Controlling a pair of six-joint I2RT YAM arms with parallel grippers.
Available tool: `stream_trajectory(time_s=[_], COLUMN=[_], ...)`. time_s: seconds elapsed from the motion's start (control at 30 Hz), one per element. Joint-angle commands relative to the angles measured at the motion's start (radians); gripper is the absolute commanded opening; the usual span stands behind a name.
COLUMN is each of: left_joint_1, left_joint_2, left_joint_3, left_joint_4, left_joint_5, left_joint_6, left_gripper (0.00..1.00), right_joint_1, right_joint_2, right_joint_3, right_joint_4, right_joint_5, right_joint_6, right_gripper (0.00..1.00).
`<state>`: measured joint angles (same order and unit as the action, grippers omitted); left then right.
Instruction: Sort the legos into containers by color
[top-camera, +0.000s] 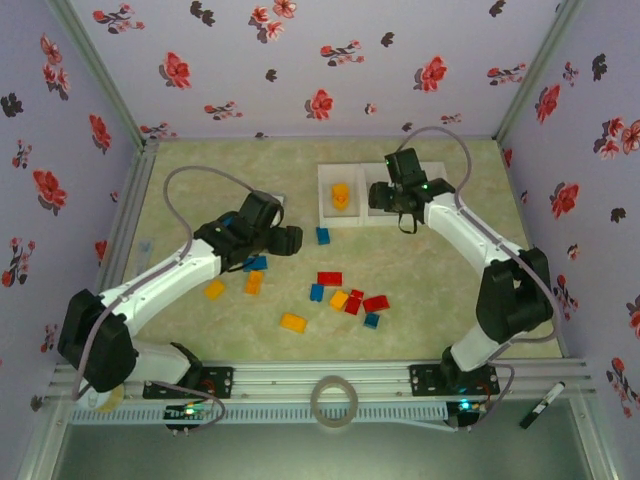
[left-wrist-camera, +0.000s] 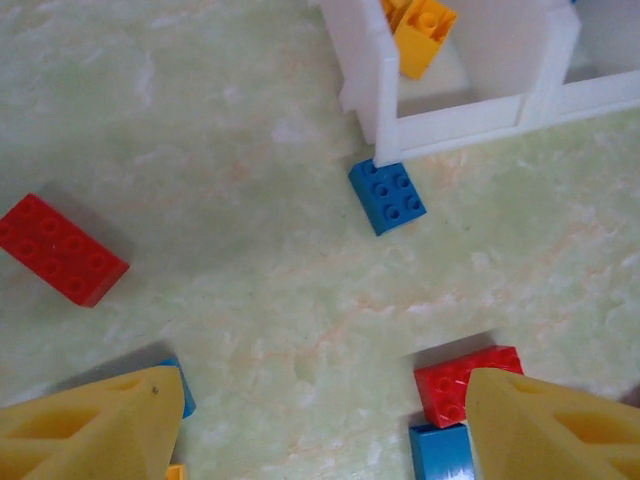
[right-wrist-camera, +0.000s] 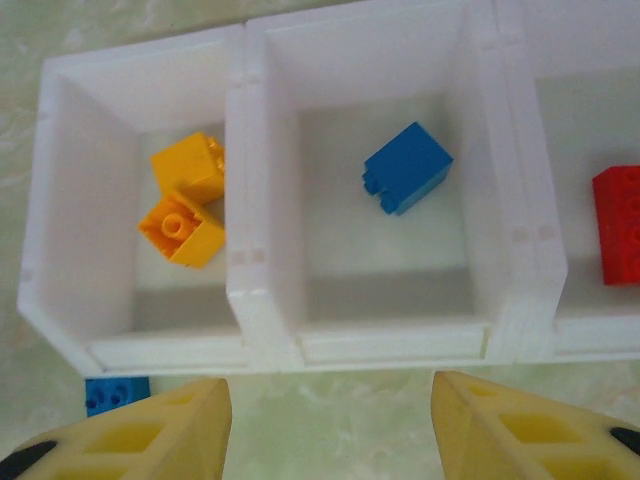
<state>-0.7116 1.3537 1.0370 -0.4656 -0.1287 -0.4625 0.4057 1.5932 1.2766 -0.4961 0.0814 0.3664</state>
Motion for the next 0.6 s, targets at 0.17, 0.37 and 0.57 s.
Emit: stream_trajectory(time_s=[0.17,0.37,0.57], left_joint_1=[-0.007,-0.039,-0.106], left_joint_2=[0.098,0.25,0.441], left_joint_3=[-0.006,0.084,0.239], left_joint_4=[-0.028,0.022,0.023], left_joint_5=[-0.027,-0.022,-0.111], left_joint_6=[-0.105,-0.179,-0.279], left_gripper=[0.77,0.75,0.76], right_joint_1=[0.052,0.065,0.065], right_joint_2=[-0.071,-0.084,-0.12], right_joint_3=[-0.078,-0.128,-0.165], right_joint_4=[0.0,0.019,0.023], right_joint_5=[0.023,0.022,0.029], right_joint_6=[0.02,0.05,0.063], right_gripper=[0.56,0.55,0.55])
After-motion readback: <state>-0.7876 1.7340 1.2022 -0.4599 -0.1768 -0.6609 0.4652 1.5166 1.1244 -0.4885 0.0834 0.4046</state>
